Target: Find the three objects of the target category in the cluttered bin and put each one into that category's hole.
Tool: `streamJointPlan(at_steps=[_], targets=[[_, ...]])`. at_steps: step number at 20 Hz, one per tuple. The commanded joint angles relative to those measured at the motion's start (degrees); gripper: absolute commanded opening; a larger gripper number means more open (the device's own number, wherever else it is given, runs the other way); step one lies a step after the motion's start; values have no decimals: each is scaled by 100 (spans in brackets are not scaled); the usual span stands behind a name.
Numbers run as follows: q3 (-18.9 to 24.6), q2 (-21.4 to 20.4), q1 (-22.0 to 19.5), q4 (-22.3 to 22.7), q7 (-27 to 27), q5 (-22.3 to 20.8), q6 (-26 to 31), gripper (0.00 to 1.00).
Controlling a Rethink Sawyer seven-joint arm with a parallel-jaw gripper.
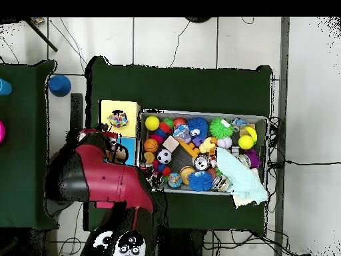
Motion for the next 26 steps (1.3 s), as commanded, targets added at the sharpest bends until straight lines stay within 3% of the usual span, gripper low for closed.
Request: streamJointPlan(at_steps=[1, 20, 26], targets=[[-535, 279, 334, -577, 766, -306, 1521, 0], [-659, 672, 250, -1190, 726, -474, 1485, 0], [-596, 701, 152, -1180, 620, -515, 1329, 0]])
